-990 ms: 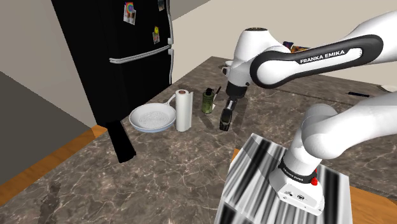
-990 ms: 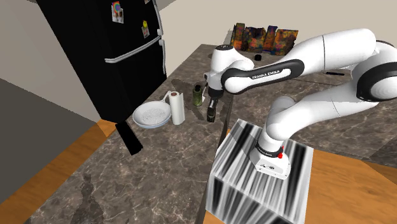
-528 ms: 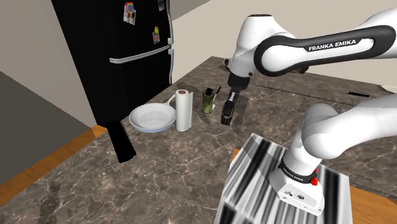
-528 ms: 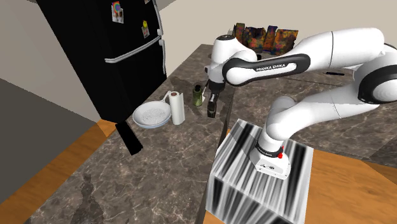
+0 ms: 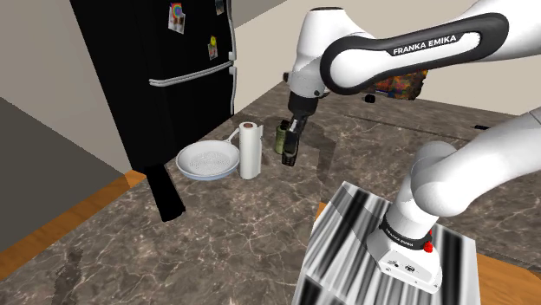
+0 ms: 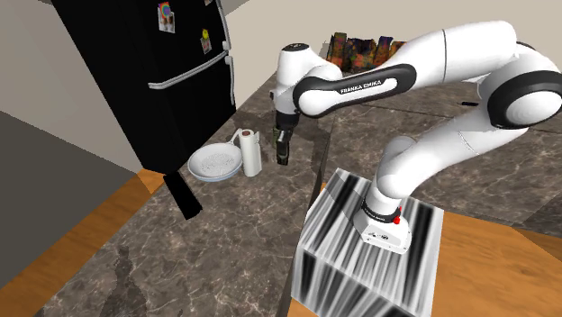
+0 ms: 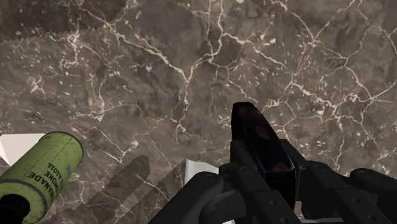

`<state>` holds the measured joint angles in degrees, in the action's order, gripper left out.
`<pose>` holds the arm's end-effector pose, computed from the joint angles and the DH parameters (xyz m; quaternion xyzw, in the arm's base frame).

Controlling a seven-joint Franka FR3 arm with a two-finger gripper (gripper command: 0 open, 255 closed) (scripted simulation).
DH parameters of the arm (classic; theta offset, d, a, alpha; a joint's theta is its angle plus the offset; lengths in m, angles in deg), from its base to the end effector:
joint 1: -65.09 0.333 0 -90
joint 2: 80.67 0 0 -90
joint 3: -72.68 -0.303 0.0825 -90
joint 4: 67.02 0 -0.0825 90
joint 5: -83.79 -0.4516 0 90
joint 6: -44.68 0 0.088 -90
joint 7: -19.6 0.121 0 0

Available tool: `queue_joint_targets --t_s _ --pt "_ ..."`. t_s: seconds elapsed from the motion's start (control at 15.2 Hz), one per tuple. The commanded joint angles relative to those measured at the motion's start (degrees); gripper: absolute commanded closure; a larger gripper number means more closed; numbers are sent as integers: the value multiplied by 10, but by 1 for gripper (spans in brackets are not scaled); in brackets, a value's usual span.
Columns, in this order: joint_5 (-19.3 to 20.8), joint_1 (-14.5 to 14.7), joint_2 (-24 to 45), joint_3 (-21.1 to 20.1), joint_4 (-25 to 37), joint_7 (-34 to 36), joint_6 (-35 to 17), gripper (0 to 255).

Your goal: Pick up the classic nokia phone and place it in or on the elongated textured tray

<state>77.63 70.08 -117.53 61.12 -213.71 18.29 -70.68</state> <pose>0.4191 0.1270 0.4318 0.9920 0.1174 0.0454 0.0056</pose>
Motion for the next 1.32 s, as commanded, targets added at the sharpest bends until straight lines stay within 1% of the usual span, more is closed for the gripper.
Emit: queue_joint_targets --t_s 0.0,0.4,0.79,1.06,1.25 --pt "-1 0 46 -16 36 18 -11 255" --pt "18 -7 180 -63 158 75 -24 255" --pt "65 -7 316 -101 301 140 -11 255" --pt "107 6 411 -118 411 183 14 255" --pt "140 24 485 -124 506 212 42 255"
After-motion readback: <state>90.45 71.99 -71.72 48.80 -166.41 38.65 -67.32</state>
